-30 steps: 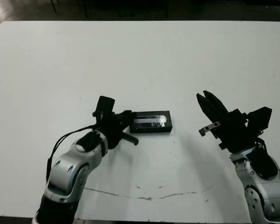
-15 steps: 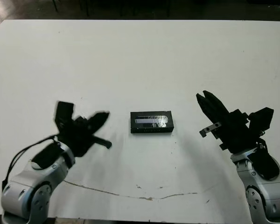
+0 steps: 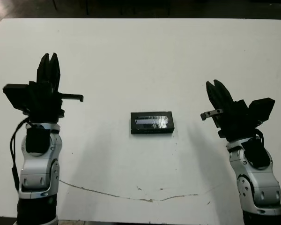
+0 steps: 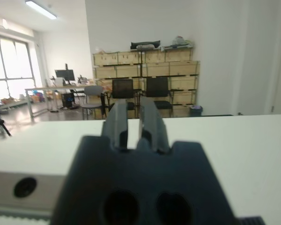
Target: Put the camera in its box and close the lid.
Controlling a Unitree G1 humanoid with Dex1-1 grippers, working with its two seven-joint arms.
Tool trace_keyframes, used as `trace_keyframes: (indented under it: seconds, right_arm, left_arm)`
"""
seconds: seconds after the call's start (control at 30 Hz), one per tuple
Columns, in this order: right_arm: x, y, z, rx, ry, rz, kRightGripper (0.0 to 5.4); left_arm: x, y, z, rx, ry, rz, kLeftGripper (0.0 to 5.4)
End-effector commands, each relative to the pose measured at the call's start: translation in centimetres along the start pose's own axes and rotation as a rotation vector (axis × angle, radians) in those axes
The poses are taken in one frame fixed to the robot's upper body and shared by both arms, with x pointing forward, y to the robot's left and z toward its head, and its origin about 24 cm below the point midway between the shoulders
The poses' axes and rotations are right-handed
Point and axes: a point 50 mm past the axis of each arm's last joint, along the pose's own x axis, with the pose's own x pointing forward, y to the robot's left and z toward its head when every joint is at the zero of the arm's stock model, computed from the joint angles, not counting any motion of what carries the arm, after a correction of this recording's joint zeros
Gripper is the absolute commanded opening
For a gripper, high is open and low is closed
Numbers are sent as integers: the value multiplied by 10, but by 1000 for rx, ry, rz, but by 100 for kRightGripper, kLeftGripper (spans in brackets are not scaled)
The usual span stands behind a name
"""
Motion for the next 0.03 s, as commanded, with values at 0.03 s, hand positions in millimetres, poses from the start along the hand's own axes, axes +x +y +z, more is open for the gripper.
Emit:
trace_keyframes:
  seconds: [0.03]
  right_arm:
    - [0,-1,-7,-9,53,-32,0]
  left_arm:
    - [-5,-5,-10,-15,58,7,3]
